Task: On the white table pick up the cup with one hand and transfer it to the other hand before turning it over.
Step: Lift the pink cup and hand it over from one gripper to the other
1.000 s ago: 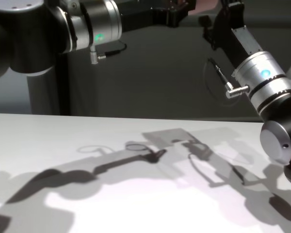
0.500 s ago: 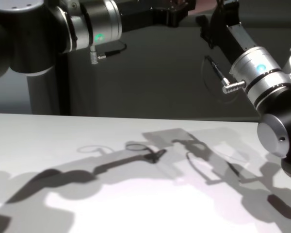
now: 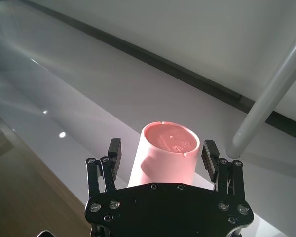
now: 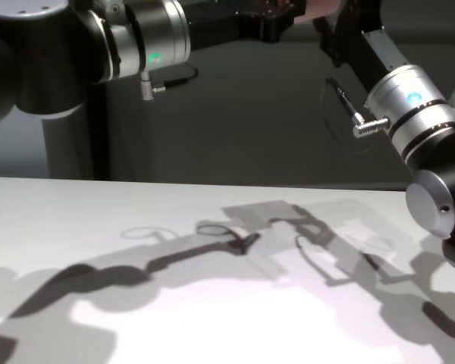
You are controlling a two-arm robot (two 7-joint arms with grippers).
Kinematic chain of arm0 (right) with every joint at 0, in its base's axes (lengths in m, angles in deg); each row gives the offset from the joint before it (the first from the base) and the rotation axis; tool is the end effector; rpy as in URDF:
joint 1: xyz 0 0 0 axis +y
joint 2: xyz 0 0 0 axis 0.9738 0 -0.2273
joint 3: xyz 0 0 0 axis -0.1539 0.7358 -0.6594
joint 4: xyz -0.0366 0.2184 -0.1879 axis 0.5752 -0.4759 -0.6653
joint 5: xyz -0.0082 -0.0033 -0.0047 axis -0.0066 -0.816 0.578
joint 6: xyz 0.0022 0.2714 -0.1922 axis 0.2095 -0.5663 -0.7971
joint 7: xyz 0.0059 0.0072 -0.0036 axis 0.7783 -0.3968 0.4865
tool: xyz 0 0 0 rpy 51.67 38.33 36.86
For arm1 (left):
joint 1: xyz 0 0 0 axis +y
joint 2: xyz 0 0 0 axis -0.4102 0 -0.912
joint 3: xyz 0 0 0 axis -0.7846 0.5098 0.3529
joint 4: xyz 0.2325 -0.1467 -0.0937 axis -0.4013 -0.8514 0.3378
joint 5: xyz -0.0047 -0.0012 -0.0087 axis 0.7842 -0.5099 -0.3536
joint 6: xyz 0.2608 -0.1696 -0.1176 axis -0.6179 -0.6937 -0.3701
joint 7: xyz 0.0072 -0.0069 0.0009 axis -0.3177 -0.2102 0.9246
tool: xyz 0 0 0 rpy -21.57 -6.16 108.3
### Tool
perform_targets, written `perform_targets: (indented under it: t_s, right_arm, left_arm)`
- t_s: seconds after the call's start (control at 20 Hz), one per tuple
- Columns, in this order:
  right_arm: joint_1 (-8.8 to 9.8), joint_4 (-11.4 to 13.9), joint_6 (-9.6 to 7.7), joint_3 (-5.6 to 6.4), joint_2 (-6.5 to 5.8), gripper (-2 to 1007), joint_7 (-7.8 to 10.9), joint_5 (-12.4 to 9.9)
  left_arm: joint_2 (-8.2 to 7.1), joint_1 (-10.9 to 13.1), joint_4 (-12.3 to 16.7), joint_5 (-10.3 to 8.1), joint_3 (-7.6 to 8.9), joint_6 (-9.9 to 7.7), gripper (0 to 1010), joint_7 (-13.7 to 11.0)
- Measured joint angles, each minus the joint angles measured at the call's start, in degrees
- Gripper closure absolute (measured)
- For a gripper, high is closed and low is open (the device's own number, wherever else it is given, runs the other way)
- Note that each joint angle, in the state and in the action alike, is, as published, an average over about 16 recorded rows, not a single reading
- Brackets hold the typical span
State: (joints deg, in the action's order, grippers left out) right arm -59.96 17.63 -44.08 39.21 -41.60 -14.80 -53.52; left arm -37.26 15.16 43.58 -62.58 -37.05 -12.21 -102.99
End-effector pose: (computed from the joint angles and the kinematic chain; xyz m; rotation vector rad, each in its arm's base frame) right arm 0.5436 0.0788 -0.2829 1.1283 0.7997 -0.4818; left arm 0.5614 -0.0517 -0.1877 -0.0166 -0.2959 0.5461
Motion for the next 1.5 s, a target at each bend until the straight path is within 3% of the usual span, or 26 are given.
perform_targets:
  t_s: [0.8,1.5]
  right_arm:
    - [-2.92,-4.4,-0.33,1.49,1.01,3,1.96,0.8]
    - [-3.91,-6.0,-0.27,2.5,1.33,8,3.45,1.8]
  left_arm:
    - [0.0,0.0,0.0,0.0,0.0,0.0,959,0.0]
    - [0.0,0.0,0.0,-0.01,0.0,0.03,959,0.0]
